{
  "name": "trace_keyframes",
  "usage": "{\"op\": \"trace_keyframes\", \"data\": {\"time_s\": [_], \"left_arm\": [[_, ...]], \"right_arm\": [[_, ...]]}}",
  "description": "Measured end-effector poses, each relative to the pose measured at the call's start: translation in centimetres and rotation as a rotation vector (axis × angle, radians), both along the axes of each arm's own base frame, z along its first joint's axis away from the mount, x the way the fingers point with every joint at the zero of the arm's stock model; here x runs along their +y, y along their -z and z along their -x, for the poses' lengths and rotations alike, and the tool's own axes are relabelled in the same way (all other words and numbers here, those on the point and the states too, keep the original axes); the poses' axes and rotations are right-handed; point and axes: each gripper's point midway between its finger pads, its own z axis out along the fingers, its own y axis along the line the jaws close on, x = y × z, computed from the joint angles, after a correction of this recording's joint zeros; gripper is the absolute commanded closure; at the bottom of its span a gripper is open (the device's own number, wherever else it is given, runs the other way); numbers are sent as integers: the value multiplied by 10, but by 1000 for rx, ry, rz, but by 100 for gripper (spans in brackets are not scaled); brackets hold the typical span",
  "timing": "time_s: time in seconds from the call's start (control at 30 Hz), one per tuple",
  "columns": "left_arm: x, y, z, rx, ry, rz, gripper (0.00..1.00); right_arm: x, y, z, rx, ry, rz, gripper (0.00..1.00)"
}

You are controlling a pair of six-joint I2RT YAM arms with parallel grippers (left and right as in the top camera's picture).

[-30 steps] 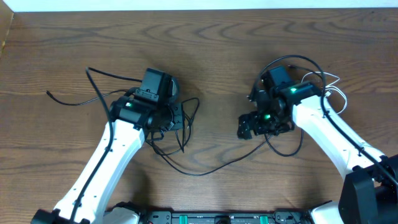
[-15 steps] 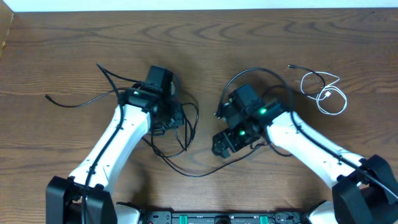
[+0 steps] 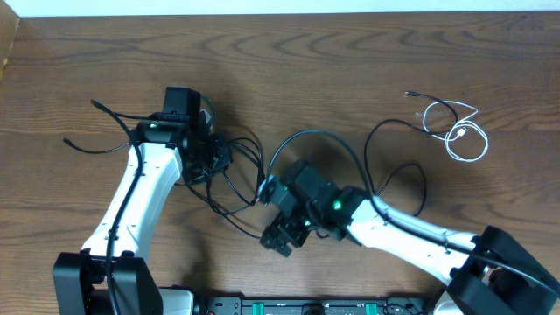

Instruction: Untangle cables

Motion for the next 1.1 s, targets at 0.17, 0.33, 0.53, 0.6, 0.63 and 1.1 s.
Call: {"op": "trace_keyframes", "data": {"time_s": [0.17,0.33,0.53,0.6,0.63,1.1], "left_arm": [[-1,0,0,1,1,7,91],[-7,-2,3,10,10,45,91],[-20,-7,5,18,24,131,91],[-21,-9,4,19,18,157,91],[-20,-10,4,19,13,170,91],[-12,-32,-4,6,-72,409,91]], "right_arm": [[14,-2,17,-33,-58,-15,9],[14,4,22,-67,-64,16,11],[15,9,17,-87,-53,25,15],[15,15,17,-81,-51,38,20],[14,19,17,-76,-51,46,22],[13,29,17,-63,-45,66,99]]}}
